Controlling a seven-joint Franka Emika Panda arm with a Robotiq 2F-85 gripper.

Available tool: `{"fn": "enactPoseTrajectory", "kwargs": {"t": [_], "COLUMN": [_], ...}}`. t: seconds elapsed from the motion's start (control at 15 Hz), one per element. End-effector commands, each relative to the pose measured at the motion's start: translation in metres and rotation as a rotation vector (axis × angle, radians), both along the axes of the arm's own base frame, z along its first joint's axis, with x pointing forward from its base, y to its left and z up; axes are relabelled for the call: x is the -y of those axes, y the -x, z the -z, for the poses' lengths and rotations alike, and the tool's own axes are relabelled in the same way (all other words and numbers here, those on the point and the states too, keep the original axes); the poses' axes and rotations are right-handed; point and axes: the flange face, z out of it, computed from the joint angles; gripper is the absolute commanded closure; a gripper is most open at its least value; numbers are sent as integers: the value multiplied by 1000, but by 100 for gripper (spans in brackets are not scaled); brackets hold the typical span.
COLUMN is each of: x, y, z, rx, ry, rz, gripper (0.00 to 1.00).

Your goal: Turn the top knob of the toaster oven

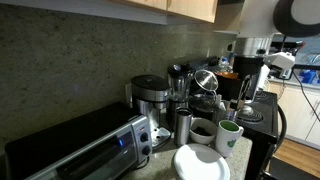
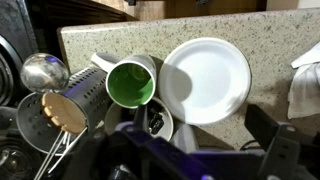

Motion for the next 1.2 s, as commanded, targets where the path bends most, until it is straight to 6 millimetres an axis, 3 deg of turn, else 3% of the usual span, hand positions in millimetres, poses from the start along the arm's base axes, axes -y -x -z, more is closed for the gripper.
{"fn": "enactPoseTrajectory", "kwargs": {"t": [0.0,1.07,1.13], "x": [0,0,-3], "y": [0,0,-4], "z": [-1,-1,9], "rx": [-1,-1,-25], "ry": [0,0,-20], "rz": [0,0,-20], "gripper": [0,0,0]}}
